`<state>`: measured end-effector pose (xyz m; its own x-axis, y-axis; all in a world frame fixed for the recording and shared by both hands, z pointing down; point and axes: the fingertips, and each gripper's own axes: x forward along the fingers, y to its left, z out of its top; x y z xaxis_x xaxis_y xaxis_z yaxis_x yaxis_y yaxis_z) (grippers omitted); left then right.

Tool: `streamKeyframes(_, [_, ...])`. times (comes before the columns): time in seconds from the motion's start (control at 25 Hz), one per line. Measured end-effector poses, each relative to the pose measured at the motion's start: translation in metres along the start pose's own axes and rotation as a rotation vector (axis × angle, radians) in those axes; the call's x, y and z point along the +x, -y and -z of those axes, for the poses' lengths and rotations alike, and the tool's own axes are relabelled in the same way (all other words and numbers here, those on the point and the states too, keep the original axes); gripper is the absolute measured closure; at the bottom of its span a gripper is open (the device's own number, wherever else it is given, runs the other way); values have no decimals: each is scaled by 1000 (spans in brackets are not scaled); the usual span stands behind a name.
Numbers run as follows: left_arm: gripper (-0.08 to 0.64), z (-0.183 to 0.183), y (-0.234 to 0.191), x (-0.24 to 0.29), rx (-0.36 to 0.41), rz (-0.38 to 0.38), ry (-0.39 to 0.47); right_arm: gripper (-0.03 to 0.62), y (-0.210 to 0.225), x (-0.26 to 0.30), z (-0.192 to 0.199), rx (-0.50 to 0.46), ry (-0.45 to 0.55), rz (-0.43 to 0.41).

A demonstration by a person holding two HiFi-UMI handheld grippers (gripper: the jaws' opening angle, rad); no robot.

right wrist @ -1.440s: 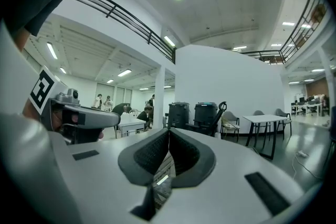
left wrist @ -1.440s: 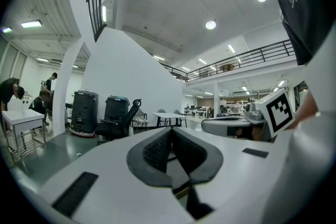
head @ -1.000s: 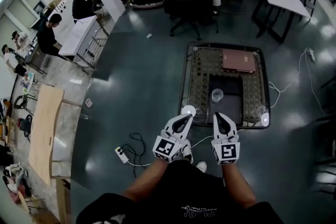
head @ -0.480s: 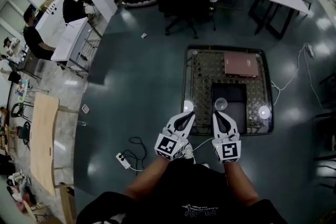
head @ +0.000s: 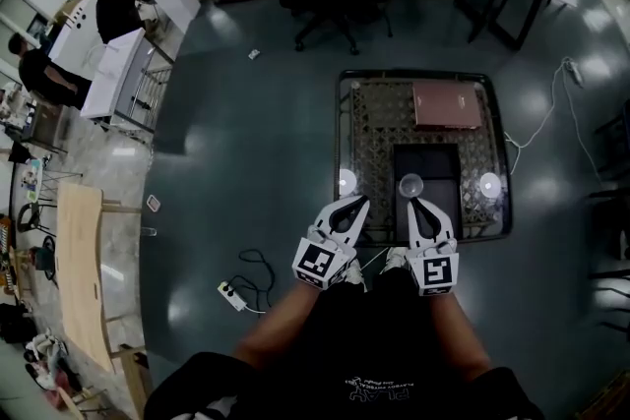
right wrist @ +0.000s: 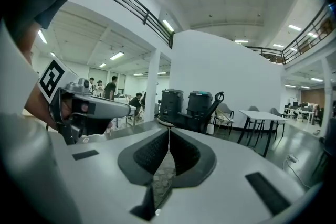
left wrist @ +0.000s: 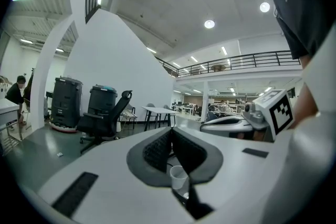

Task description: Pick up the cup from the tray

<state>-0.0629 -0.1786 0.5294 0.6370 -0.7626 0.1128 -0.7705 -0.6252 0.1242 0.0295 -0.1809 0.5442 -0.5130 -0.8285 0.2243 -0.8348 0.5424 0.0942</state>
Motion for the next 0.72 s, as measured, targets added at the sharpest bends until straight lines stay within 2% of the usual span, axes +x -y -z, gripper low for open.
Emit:
streamKeyframes(0.32, [551, 14, 0, 33, -17, -23, -46, 580, 24, 11, 41, -21, -108, -54])
streamKeyframes(0.48, [551, 26, 1, 45, -11, -28, -84, 578, 33, 18, 61, 10, -158, -75])
streamKeyframes(0.72, [551, 40, -1, 54, -21, -58, -123, 484, 36, 20, 97, 39, -251, -141])
